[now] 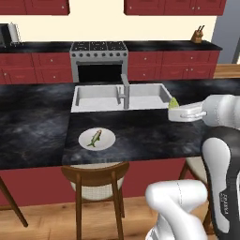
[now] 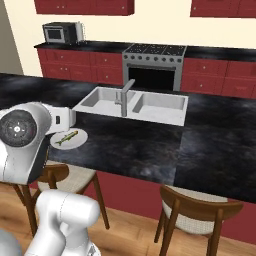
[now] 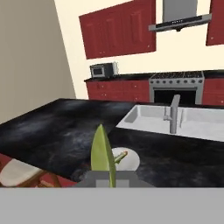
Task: Take the lemon wedge from the fridge and place it on the plate with fish on the dining counter.
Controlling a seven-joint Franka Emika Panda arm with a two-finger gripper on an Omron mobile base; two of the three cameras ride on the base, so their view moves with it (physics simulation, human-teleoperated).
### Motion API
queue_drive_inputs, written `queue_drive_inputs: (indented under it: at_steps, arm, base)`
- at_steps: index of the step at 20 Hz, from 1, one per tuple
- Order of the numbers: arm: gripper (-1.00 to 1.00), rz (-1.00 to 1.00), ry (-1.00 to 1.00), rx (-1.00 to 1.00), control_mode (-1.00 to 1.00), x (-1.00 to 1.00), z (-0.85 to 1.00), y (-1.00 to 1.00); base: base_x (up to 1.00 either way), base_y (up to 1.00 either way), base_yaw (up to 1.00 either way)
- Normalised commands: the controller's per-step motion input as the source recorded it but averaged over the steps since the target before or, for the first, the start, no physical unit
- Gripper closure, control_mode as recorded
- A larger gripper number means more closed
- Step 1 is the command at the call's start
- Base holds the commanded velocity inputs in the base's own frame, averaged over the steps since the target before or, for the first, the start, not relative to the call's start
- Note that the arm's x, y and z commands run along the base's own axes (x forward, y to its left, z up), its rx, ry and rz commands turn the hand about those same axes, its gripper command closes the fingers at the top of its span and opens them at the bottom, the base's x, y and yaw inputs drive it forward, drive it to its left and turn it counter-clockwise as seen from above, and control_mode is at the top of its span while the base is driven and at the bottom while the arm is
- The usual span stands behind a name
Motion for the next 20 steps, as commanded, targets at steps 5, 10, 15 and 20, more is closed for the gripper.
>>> queue_drive_inputs:
  at_steps: [5, 10, 15, 20]
  arm:
    - [1.00, 0.00, 0.09, -0.37, -1.00, 1.00, -0.33, 1.00]
    - [1.00, 0.05, 0.18, -0.35, -1.00, 0.54, -0.57, 0.34]
    - [1.00, 0.00, 0.28, -0.22, -1.00, 0.58, -0.49, 0.00]
    - [1.00, -0.03, 0.25, 0.00, -1.00, 0.78, -0.31, 0.00]
  base:
    - [0.00, 0.00, 0.00]
    - [0.00, 0.00, 0.00]
    - [0.00, 0.00, 0.00]
    - [0.00, 0.00, 0.00]
